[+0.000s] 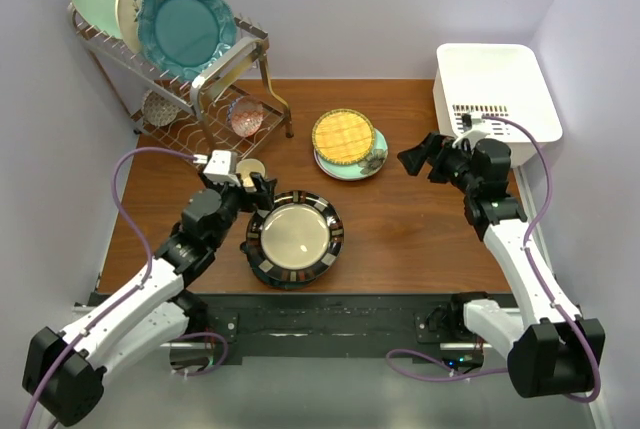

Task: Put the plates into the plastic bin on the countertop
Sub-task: Pick up the plate from the corner of the board.

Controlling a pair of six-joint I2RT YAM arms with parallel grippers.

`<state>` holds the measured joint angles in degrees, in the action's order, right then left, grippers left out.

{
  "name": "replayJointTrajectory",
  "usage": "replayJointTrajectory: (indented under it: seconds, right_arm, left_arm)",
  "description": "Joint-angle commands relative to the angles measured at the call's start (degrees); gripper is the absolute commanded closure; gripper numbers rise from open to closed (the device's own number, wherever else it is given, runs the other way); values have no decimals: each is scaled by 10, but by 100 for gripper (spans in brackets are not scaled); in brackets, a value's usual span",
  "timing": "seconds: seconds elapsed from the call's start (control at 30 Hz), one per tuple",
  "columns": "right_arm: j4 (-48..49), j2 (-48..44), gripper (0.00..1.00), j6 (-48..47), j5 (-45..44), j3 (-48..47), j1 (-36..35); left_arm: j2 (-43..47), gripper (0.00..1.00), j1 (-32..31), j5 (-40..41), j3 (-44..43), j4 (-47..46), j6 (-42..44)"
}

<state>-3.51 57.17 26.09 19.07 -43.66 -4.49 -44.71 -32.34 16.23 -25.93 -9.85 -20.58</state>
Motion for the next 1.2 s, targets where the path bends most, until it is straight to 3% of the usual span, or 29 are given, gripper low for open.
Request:
replayJointTrajectory:
  seconds: [0.0,0.07,0.2,0.4,0.7,0.93,1.07,1.17]
  right_arm:
    - [11,14,1,12,42,-12,1]
    - [16,13,1,15,48,-11,1]
    - [8,9,1,15,55,-14,0]
    - [10,9,1,12,91,-3,1]
    - [12,20,1,17,118,1,-3]
    - [-50,20,3,-16,70,-25,-75]
    - [-48,29,6,-7,62,-27,-127]
    - [-36,42,14,3,74,-18,-142]
  left_arm:
    - [-29,0,-3,-68,-25,-41,-2]
    - [-63,0,-3,2,-71,21,-49]
    - [-86,0,-2,58,-130,120,-91]
    - [-34,0,-2,79,-104,109,-47]
    - [-47,0,0,1,-148,188,-59]
    - [-68,0,9,-22,-211,314,-113]
    - [-34,0,54,-124,-211,330,-126]
    - [-28,4,90,-182,-216,353,-120]
